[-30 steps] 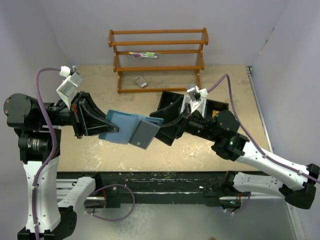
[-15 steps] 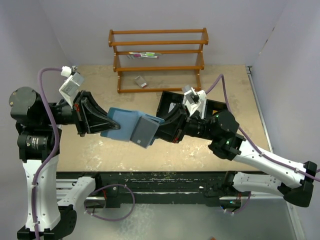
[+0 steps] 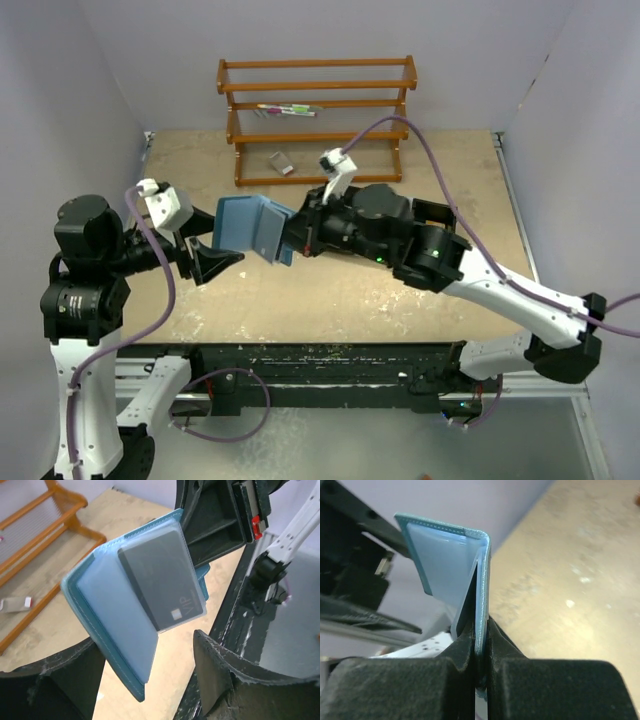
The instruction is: Take the credit cards out of the card holder
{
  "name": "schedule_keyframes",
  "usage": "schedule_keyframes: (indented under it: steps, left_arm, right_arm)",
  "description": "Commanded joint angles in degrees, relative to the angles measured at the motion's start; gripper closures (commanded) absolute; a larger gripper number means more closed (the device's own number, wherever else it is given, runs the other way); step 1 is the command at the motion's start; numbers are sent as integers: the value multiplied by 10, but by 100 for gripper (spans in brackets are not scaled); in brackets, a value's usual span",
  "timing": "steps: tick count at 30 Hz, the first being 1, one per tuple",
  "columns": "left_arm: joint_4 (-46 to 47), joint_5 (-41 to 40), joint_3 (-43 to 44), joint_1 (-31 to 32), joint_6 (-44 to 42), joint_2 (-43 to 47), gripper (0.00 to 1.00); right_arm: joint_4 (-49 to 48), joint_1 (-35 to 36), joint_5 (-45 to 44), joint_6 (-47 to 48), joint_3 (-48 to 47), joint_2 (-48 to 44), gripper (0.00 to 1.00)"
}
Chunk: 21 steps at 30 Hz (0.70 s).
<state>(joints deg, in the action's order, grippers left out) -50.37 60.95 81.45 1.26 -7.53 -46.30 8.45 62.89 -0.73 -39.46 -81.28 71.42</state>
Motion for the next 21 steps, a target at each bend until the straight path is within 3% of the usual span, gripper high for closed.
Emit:
schedule_keyframes:
  steps: [1, 15, 21]
  left_arm:
    - [-14, -34, -39, 0, -119, 25, 29]
    - [-14, -36, -85, 0, -143, 47, 24]
    - [2, -35, -83, 0, -122, 54, 22]
  right_arm:
    - [220, 55, -212, 24, -111, 69, 100]
    - [522, 163, -461, 25, -395, 253, 100]
    - [610, 188, -495, 12, -478, 313, 100]
